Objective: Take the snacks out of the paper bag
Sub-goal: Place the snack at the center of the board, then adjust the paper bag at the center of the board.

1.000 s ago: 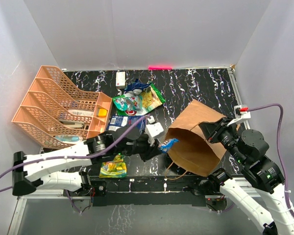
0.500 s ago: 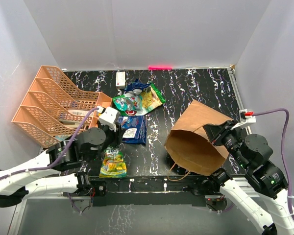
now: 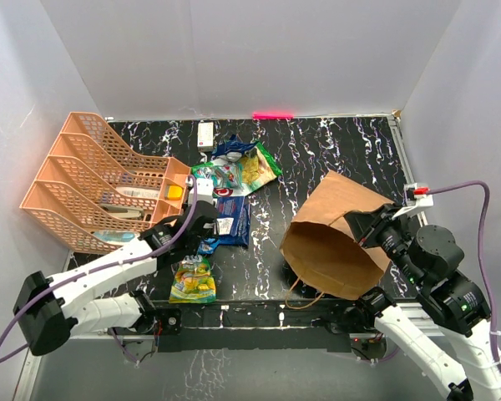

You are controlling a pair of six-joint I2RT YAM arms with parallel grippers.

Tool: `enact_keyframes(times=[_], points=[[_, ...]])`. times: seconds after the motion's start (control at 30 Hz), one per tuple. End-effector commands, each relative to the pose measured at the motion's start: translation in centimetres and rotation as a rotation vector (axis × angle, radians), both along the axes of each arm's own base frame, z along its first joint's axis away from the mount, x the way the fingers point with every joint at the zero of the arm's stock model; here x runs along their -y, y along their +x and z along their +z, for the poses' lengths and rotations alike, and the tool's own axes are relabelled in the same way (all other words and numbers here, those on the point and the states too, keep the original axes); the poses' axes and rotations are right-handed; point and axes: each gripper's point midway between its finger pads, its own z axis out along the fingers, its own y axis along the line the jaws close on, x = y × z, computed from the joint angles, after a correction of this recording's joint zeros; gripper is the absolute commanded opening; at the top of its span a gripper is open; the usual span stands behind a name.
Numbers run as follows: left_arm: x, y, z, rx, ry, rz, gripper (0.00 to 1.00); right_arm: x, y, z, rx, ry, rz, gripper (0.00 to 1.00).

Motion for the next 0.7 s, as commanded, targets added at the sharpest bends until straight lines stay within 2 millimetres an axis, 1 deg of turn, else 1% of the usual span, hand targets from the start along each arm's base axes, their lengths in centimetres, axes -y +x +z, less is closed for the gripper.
enact_keyframes(times=[0.0, 0.1, 0.13, 0.23, 0.3, 0.33, 0.4, 0.47, 0.5, 0.57, 0.6, 0.67], points=[[3.9, 0.5, 2.2, -0.030, -0.150, -0.086, 0.29, -0.4, -0.4, 2.2, 0.056, 0.046, 0.028, 0.08], [4.1, 0.1, 2.6, -0.039, -0.175, -0.098, 0.42, -1.8, -0.2, 2.1, 0.055, 0.044, 0.095, 0.08], [4.1, 0.0, 2.7, -0.040, -0.187, -0.098, 0.47, -2.6, -0.1, 2.2, 0.056, 0.038, 0.133, 0.08], [4.1, -0.5, 2.8, -0.051, -0.221, -0.107, 0.56, -5.8, 0.3, 2.9, 0.057, 0.038, 0.286, 0.08], [4.1, -0.9, 2.7, -0.062, -0.237, -0.109, 0.62, -7.8, 0.4, 4.2, 0.060, 0.063, 0.383, 0.08], [4.1, -1.0, 2.5, -0.068, -0.243, -0.107, 0.64, -8.7, 0.4, 5.2, 0.067, 0.080, 0.431, 0.08], [4.1, -1.2, 2.3, -0.080, -0.251, -0.106, 0.67, -9.7, 0.4, 8.4, 0.109, 0.117, 0.480, 0.08], [4.0, -1.5, 2.3, -0.087, -0.263, -0.105, 0.68, -9.6, 1.1, 11.1, 0.153, 0.134, 0.455, 0.08], [4.0, -1.6, 2.5, -0.086, -0.271, -0.109, 0.70, -9.0, 1.9, 12.4, 0.178, 0.130, 0.397, 0.08], [4.1, -1.9, 2.9, -0.080, -0.302, -0.114, 0.75, -6.9, 3.9, 13.6, 0.183, 0.088, 0.237, 0.08], [4.2, -2.2, 3.4, -0.073, -0.331, -0.125, 0.77, -5.5, 5.1, 13.5, 0.173, 0.049, 0.138, 0.08], [5.0, -2.8, 4.3, -0.069, -0.393, -0.170, 0.82, -2.7, 7.1, 12.4, 0.133, -0.027, -0.040, 0.08]])
